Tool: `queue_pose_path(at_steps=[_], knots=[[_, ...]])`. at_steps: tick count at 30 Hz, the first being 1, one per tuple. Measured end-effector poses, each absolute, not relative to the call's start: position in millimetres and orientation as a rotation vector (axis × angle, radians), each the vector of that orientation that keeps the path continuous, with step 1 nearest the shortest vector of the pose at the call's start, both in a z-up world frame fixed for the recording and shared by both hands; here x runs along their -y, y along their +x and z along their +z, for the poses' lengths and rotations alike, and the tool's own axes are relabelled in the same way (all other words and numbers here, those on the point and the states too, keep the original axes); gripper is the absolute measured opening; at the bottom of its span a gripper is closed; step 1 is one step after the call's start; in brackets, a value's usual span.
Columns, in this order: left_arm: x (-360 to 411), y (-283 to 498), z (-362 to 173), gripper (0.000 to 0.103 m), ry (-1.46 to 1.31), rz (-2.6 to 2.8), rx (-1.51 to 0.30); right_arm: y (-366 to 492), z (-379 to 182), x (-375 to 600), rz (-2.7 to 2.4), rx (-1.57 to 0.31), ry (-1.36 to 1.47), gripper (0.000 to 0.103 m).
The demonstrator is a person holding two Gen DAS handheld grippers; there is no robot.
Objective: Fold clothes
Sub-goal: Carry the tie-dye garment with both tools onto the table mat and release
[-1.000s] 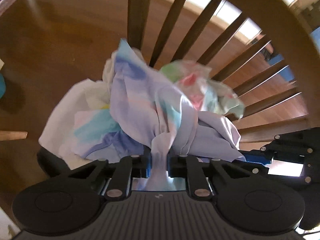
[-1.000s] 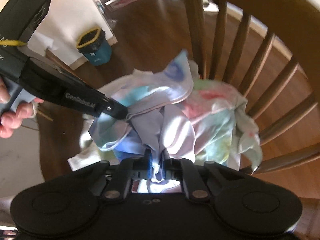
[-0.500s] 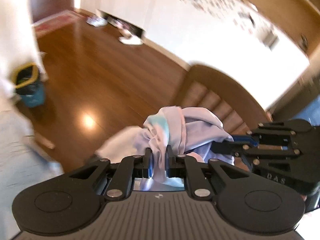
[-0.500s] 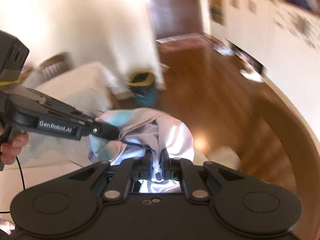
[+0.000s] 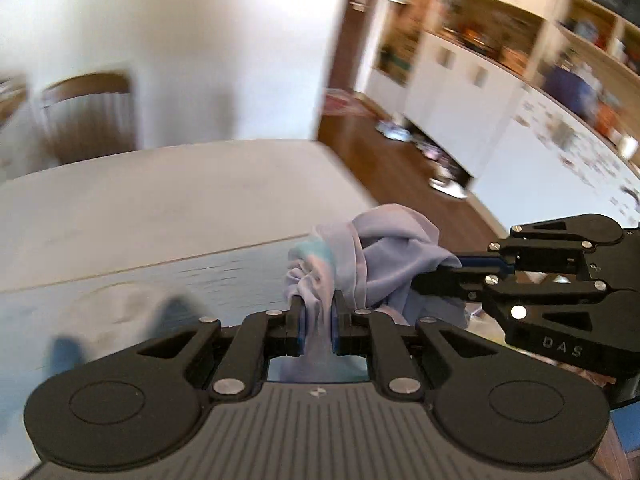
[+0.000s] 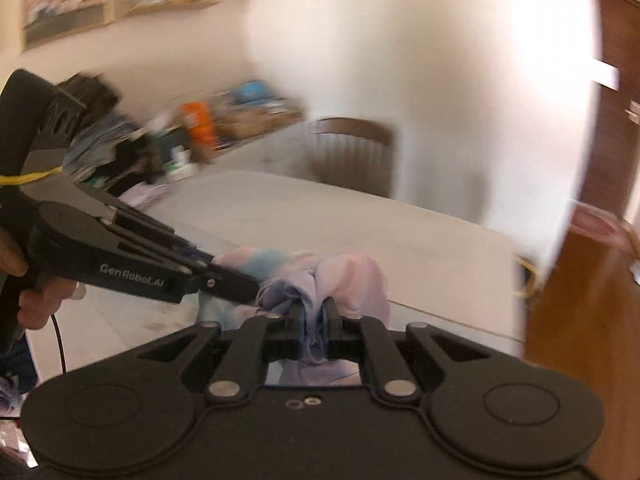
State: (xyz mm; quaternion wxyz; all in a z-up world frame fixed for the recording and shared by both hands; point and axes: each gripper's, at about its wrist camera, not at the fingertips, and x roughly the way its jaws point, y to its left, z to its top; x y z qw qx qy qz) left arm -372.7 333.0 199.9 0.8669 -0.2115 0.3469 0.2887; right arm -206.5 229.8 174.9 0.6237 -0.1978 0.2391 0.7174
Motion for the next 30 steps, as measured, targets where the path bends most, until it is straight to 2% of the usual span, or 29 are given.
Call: queue_pose_path(at_steps=[5, 9, 11, 17, 19, 22, 23, 24, 30], knots=[[-388, -474, 164, 0.011, -0.527, 0.650, -0.780, -320, 152, -285, 1.778, -0.637, -0.584, 0.103], [-410, -526, 127, 0.011, -0.568, 0.602, -0.846, -382, 128, -306, 1.802, -0.732, -0.712, 0.103], [-418, -546, 114, 0.011, -0.582, 0.580, -0.862, -397, 123, -311, 1.808, -0.774, -0.761, 0.103], [-431, -574, 94, 0.011, -0.600, 0.499, -0.877, -370, 130, -295, 1.686, -0.820, -0.842, 0.103], [-433, -577, 93, 0.016, -0.588, 0.482, -0.883, -357, 132, -292, 1.614, -0.826, -0.852, 0.103], [-432, -586, 96, 0.043, -0.571, 0.478, -0.877, -341, 134, -291, 1.544, -0.835, -0.844, 0.103], [-432, -589, 97, 0.059, -0.564, 0.484, -0.874, -336, 135, -289, 1.529, -0.837, -0.840, 0.103], [-432, -592, 99, 0.065, -0.556, 0.495, -0.871, -334, 134, -290, 1.519, -0.838, -0.840, 0.103], [-437, -589, 113, 0.065, -0.551, 0.602, -0.883, -323, 117, -298, 1.559, -0.840, -0.836, 0.103]])
